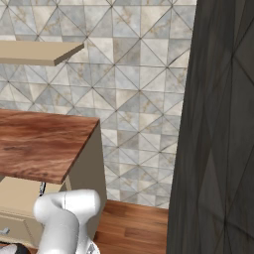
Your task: Take the tongs from the drawer on the left and place them on the dining counter next to the tray containing the hot dog.
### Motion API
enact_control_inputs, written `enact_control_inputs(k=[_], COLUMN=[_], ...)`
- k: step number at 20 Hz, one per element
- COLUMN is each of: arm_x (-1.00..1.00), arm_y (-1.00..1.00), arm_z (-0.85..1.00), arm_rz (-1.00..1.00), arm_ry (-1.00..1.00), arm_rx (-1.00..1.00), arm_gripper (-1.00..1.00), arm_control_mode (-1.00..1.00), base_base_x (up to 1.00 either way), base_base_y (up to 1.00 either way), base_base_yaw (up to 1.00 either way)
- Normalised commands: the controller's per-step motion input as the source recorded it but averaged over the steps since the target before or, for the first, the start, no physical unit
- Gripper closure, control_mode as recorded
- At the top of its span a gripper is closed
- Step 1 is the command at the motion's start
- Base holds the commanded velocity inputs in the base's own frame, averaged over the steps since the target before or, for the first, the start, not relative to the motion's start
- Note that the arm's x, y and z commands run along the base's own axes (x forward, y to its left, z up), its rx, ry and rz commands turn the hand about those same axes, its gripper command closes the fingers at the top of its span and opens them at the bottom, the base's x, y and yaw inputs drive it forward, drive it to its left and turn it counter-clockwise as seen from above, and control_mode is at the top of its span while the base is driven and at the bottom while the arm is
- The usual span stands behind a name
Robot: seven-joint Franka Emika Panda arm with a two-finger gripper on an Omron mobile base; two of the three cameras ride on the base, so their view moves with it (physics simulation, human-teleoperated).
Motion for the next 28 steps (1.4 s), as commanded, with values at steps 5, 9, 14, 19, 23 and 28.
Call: enact_control_inputs(k=[5, 9, 14, 19, 23, 28], arm_x=[-0.07, 0.00, 0.01, 0.15, 0.24, 0.35], arm_y=[0.00, -0.03, -0.11, -0.13, -0.10, 0.00], arm_z=[0.38, 0.29, 0.16, 0.04, 0.00, 0.00], arm_rz=[0.00, 0.00, 0.00, 0.00, 0.00, 0.00], arm_ry=[0.15, 0.23, 0.24, 0.24, 0.21, 0.18], arm_rx=[0.08, 0.08, 0.09, 0.09, 0.09, 0.06], arm_gripper=[-1.00, -1.00, -1.00, -1.00, -1.00, -1.00], arm_control_mode=[-1.00, -1.00, -1.00, -1.00, -1.00, -1.00], base_base_x=[0.00, 0.00, 0.00, 0.00, 0.00, 0.00], base_base_y=[0.00, 0.00, 0.00, 0.00, 0.00, 0.00], base_base_yaw=[0.00, 0.00, 0.00, 0.00, 0.00, 0.00])
